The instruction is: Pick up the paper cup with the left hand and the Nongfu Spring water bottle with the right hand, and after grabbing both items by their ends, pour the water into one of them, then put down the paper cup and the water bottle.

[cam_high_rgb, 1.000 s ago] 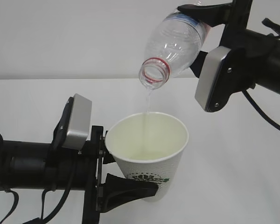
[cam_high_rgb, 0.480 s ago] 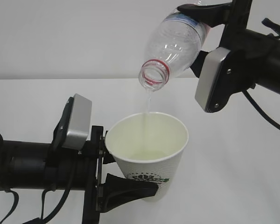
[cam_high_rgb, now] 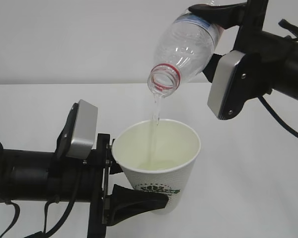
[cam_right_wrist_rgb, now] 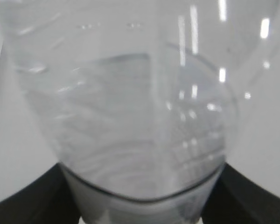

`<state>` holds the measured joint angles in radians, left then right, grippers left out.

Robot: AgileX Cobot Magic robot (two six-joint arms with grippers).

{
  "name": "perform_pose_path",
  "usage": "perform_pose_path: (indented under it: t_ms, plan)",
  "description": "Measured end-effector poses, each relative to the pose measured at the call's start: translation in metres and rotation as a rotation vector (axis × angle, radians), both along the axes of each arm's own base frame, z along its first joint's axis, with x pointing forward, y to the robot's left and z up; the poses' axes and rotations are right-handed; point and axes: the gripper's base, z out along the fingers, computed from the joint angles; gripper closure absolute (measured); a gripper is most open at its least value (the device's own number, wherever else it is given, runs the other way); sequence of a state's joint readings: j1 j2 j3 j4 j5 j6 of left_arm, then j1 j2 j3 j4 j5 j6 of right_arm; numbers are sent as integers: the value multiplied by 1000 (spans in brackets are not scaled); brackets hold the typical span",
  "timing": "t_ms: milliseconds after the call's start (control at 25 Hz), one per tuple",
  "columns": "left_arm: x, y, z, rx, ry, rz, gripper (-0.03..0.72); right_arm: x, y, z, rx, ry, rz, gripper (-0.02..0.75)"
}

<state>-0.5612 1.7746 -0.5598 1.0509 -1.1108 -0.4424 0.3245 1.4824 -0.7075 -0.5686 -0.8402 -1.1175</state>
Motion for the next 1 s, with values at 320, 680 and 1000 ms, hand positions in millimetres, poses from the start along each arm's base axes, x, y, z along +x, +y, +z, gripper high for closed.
perform_pose_path:
  t_ms: [320, 680, 1000]
  plan:
    - [0, 0, 0, 0, 0, 0, 217, 0, 0, 0, 0, 0, 0, 244]
    - [0, 0, 0, 0, 0, 0, 217, 0, 0, 0, 2, 1, -2, 244]
    - [0, 0, 0, 0, 0, 0, 217, 0, 0, 0, 2, 1, -2, 244]
